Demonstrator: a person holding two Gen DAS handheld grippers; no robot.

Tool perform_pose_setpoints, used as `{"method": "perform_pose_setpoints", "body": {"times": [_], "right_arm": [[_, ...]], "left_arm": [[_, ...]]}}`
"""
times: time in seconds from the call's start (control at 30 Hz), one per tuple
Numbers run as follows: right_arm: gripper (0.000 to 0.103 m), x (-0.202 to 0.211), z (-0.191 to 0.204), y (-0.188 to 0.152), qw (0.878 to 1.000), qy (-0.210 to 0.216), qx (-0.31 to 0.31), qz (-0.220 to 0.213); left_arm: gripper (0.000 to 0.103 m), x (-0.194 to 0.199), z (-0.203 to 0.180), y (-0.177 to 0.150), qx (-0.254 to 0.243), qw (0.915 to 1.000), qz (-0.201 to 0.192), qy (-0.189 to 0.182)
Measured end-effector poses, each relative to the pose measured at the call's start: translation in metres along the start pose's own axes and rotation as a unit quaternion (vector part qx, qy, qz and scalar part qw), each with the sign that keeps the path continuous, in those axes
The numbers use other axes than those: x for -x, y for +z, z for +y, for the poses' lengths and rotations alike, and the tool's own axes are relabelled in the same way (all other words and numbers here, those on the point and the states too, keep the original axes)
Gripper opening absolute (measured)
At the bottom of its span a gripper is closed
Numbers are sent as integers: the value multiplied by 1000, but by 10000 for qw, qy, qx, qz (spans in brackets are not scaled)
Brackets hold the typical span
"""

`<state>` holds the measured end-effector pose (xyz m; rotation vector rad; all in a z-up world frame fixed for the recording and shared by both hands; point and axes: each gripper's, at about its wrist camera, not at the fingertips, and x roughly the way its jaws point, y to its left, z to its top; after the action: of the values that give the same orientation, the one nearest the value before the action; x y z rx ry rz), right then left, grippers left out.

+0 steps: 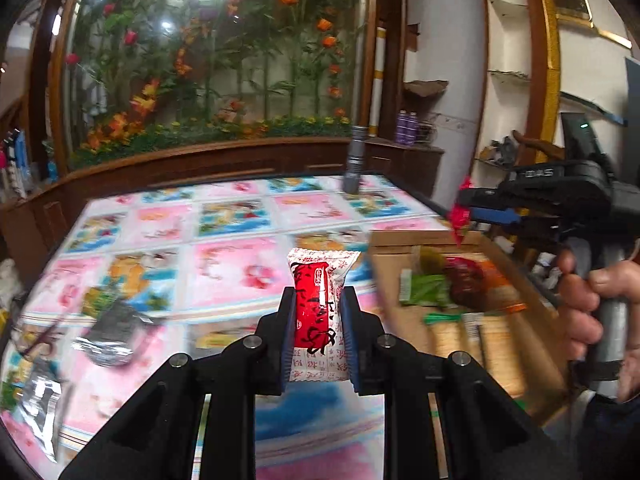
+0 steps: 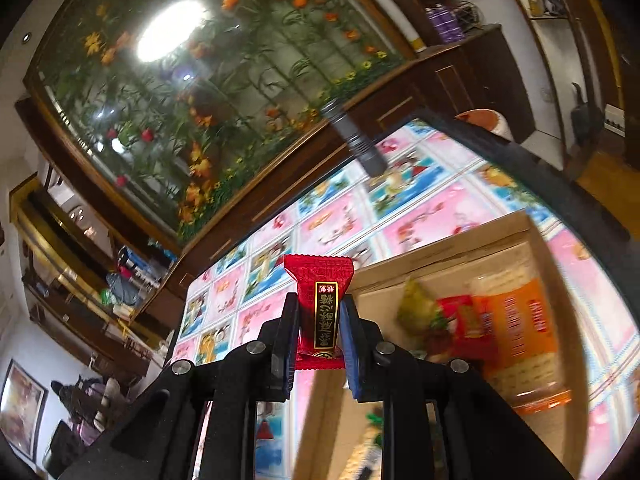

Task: Organize snacks
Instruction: 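Lower both candies into the tray and open both tools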

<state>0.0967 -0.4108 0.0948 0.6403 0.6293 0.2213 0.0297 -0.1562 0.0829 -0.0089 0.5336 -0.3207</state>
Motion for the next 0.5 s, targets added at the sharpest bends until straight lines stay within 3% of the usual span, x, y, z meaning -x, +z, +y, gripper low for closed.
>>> {"method": "perform_pose_setpoints", "body": {"times": [0.23, 0.5], "right_arm": [[21, 4, -21, 8, 9988, -470, -111, 120], [21, -2, -34, 7, 9954, -869, -178, 365]], "left_arm": [[21, -19, -49, -3, 22, 9964, 378, -755], [21, -34, -88, -15, -198, 9913, 714, -1085]]}}
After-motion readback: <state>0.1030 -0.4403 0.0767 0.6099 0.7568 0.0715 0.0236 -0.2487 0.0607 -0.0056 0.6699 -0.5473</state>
